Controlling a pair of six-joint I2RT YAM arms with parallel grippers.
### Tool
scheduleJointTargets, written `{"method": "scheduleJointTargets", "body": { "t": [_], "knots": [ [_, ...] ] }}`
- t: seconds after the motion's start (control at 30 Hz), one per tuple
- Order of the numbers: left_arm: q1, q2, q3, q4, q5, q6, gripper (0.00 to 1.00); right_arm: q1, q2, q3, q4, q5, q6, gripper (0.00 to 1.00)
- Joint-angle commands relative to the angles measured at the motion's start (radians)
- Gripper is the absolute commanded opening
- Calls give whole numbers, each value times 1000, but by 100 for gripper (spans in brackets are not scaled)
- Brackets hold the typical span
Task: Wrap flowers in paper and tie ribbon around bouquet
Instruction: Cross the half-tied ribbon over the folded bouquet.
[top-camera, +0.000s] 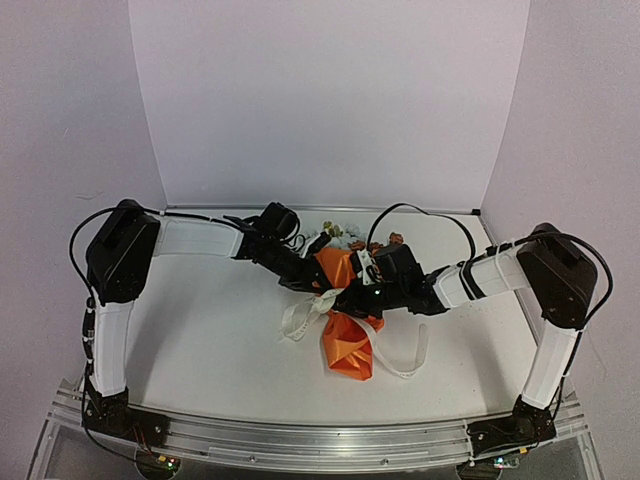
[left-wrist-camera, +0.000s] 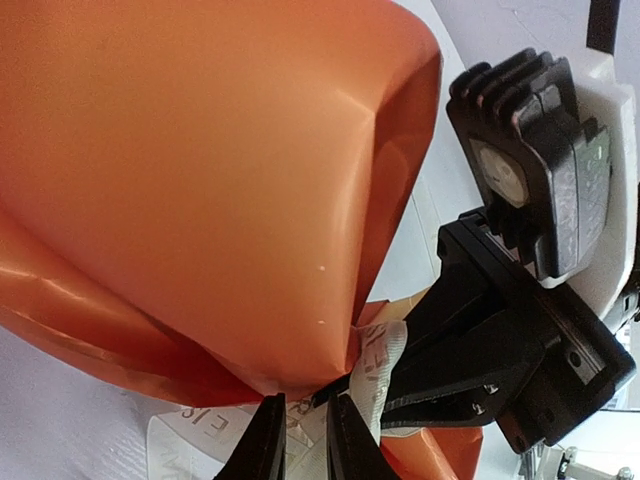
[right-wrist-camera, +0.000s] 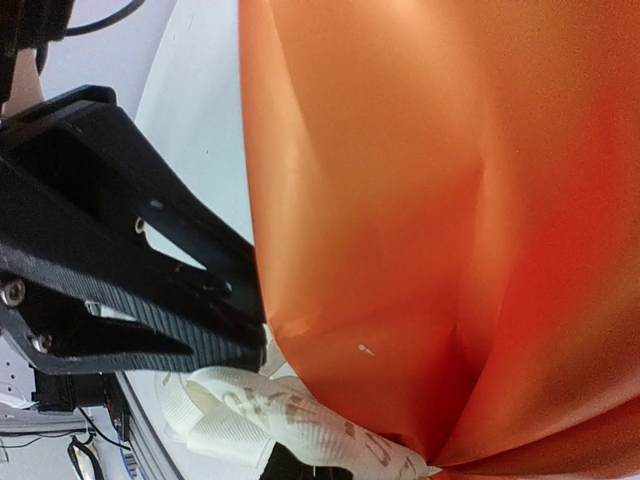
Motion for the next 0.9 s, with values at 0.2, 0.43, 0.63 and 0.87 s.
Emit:
{"method": "scheduleJointTargets", "body": {
  "t": [0.2, 0.43, 0.63, 0.87],
  "knots": [
    [-24, 16, 65, -91, -34, 67, 16, -3, -17, 42, -46, 26, -30, 0],
    [-37, -45, 25, -28, 24, 73, 20, -2, -14, 46, -54, 30, -36, 0],
    [-37, -57, 1, 19, 70, 47, 23, -2, -17, 49, -53, 27, -40, 0],
    [-35, -49, -19, 49, 92, 26, 26, -2, -23, 50, -45, 19, -46, 0]
  ]
}}
